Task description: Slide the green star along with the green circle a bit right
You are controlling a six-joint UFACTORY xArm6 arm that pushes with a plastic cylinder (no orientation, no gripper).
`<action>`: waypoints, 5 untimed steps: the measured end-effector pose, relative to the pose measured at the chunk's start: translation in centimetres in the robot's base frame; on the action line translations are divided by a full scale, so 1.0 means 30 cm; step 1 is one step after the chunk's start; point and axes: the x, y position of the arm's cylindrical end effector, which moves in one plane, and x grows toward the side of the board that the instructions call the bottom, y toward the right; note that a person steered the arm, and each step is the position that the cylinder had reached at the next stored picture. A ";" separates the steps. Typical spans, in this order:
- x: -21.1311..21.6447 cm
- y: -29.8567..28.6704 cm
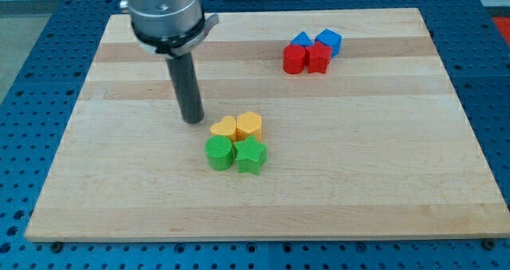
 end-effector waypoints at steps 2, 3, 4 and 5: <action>0.194 0.000; 0.208 0.000; 0.208 0.035; 0.208 0.094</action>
